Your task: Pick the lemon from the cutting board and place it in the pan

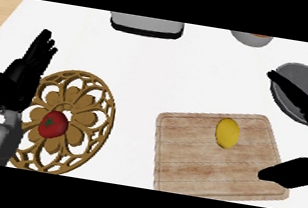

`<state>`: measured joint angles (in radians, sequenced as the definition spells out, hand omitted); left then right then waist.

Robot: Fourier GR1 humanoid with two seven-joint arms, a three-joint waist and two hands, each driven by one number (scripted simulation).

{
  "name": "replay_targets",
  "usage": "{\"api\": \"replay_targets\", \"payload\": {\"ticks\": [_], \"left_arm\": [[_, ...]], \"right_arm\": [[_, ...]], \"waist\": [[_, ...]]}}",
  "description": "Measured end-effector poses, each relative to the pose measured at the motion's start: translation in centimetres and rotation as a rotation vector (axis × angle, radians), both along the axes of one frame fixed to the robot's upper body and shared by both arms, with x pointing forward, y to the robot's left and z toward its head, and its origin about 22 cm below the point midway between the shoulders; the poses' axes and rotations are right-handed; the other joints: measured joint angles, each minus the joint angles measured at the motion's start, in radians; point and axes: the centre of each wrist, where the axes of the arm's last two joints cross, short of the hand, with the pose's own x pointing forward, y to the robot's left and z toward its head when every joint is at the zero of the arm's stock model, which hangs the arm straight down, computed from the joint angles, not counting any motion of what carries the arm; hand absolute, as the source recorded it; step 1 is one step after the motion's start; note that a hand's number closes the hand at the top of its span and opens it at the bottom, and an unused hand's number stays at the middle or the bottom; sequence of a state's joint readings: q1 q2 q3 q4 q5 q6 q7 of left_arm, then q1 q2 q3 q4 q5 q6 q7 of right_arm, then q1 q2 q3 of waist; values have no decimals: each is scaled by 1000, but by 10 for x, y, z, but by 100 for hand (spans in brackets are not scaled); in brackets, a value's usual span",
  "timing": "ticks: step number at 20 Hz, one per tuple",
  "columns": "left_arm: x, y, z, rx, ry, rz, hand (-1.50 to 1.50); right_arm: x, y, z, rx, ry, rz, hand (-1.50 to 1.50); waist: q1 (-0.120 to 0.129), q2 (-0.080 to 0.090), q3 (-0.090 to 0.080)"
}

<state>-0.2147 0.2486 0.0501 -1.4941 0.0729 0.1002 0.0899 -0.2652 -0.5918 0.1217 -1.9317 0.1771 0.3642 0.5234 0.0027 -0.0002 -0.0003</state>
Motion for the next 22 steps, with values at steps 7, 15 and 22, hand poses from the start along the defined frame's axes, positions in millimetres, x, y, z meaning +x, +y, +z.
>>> {"api": "replay_targets", "payload": {"ticks": [7,15,22], "left_arm": [[3,0,-10,-2,-1,4,0],[0,-5,-9,5,3,3,0],[5,-6,-10,-4,5,-3,0]], "right_arm": [[8,4,-22,-54,40,-73,-150],[22,-3,-47,-91,124,-63,-150],[35,8,-68,-129,180,-8,-150]], "waist": [[-1,1,0],[-1,0,0],[0,1,0]]}}
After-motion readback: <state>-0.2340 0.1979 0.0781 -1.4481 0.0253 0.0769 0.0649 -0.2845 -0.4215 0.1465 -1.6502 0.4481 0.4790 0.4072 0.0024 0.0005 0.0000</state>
